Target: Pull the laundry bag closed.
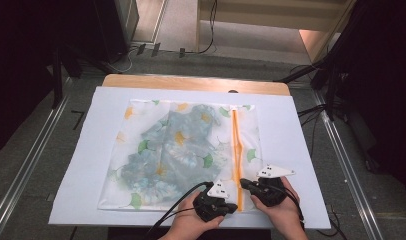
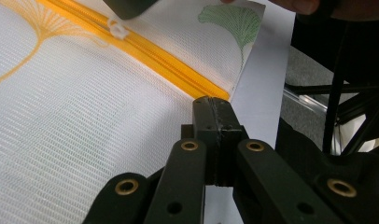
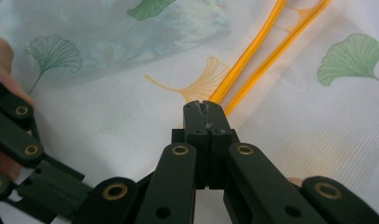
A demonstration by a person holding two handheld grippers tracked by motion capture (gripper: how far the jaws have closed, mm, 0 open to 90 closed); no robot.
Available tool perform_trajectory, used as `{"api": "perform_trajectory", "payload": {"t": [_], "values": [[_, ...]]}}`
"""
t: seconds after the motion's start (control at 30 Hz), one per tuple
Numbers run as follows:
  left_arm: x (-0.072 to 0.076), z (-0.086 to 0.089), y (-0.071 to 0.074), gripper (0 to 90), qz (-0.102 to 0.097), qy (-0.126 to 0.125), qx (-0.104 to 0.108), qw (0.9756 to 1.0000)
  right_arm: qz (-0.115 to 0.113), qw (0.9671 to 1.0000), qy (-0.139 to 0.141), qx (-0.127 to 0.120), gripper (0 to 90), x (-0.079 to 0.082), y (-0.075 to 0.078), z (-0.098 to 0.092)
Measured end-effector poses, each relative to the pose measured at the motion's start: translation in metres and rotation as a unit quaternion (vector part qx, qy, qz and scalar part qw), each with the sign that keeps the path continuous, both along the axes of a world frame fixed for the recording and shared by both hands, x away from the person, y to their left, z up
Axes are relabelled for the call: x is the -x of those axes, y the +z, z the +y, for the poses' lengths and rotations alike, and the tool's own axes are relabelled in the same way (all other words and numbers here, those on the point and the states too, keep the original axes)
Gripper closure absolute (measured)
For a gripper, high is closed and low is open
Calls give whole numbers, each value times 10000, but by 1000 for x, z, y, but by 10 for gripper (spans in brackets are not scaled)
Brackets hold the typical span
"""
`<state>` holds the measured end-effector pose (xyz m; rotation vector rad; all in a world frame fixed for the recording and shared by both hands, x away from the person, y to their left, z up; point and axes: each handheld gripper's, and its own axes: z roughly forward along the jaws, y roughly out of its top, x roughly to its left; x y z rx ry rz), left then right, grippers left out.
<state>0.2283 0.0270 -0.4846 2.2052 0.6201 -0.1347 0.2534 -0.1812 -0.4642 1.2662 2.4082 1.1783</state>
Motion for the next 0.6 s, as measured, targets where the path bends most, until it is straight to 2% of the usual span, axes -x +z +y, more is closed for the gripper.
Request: {"api": "perform_trajectory", "payload": {"t": [0.37,0.6], "values": [[0,0,0,900,0,5,23,10000,-179,9998,-69,47,900,-28,1,4],[1,0,0,900,22,25,45,10000,-165,9998,-110,21,900,-41,-1,6]]}}
